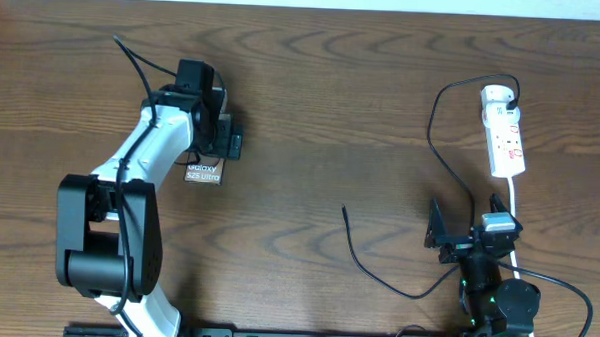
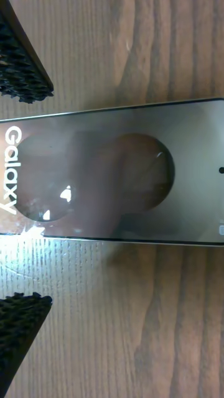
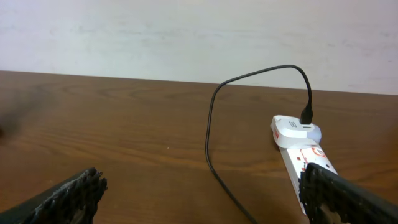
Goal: Plug charger to phone and switch on socket
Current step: 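Close the left gripper on the phone's near edge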
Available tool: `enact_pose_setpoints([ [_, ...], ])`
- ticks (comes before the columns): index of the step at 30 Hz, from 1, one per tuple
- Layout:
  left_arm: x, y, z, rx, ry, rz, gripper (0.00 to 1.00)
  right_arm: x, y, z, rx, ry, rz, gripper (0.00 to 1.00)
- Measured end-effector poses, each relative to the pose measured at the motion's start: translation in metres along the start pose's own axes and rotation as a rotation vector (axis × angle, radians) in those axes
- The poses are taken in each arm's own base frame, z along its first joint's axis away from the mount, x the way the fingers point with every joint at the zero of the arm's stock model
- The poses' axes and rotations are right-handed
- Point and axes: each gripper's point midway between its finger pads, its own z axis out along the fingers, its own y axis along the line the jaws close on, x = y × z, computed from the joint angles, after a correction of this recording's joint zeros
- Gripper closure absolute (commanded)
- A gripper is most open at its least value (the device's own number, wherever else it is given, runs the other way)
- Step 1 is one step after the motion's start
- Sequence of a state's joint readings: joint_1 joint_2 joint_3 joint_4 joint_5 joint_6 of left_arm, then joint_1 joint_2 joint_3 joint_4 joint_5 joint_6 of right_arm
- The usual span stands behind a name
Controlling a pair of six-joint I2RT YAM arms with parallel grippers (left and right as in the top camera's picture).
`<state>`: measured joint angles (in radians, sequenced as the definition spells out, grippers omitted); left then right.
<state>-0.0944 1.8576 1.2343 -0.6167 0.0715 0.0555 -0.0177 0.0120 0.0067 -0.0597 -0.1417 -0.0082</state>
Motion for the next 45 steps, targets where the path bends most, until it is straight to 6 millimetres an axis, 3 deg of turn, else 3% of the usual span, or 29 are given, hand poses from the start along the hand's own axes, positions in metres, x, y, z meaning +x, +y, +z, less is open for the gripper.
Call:
enact_pose_setpoints([
  [11,-0.012,0.000,0.004,0.001,-0.057,-0.006,0.02,0.000,0.000,0.000,0.000,0.000,0.000,0.01],
  [21,-0.008,0.005,0.037,-0.019,-0.014,-0.017,0.02,0.000,0.000,0.000,0.000,0.000,0.000,0.01],
  [45,-0.009,0.005,0.038,-0.019,-0.016,-0.025,0.02,0.000,0.000,0.000,0.000,0.000,0.000,0.01],
])
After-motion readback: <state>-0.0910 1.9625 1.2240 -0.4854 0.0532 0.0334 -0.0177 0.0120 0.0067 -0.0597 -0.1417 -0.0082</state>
